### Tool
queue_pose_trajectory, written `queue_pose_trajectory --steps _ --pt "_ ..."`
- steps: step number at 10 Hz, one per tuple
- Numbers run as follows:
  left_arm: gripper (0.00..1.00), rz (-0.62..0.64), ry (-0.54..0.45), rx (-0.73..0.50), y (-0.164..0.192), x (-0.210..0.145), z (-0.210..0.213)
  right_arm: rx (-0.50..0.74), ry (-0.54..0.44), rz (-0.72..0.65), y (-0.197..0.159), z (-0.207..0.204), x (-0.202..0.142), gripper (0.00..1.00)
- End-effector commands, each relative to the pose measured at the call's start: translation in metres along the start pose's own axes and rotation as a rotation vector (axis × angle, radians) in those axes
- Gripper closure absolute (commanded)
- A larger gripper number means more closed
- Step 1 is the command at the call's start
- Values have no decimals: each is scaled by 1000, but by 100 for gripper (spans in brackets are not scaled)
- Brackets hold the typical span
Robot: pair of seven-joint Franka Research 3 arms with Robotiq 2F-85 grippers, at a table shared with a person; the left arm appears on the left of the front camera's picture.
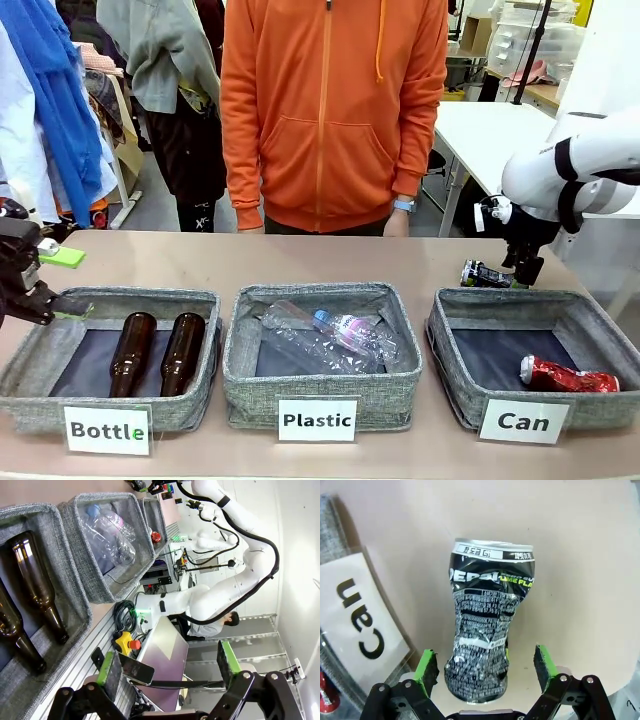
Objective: Sort the can waste into the basket.
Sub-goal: Pick up the can waste from the table and place it in the right Fabric basket.
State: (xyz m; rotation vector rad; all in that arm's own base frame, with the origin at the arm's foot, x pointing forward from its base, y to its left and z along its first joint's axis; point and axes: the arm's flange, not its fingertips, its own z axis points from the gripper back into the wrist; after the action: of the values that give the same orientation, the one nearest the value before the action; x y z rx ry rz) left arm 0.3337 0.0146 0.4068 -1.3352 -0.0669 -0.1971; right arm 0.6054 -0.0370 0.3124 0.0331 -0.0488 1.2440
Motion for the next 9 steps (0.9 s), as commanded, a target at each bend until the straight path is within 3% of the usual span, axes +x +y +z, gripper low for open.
queue_pose_trajectory --steps 1,9 --pt "0 11 1 9 -3 -1 2 -36 -2 -28 -10 -7 2 0" --pt "0 11 1 9 -3 -1 2 5 12 -18 -15 -42 4 0"
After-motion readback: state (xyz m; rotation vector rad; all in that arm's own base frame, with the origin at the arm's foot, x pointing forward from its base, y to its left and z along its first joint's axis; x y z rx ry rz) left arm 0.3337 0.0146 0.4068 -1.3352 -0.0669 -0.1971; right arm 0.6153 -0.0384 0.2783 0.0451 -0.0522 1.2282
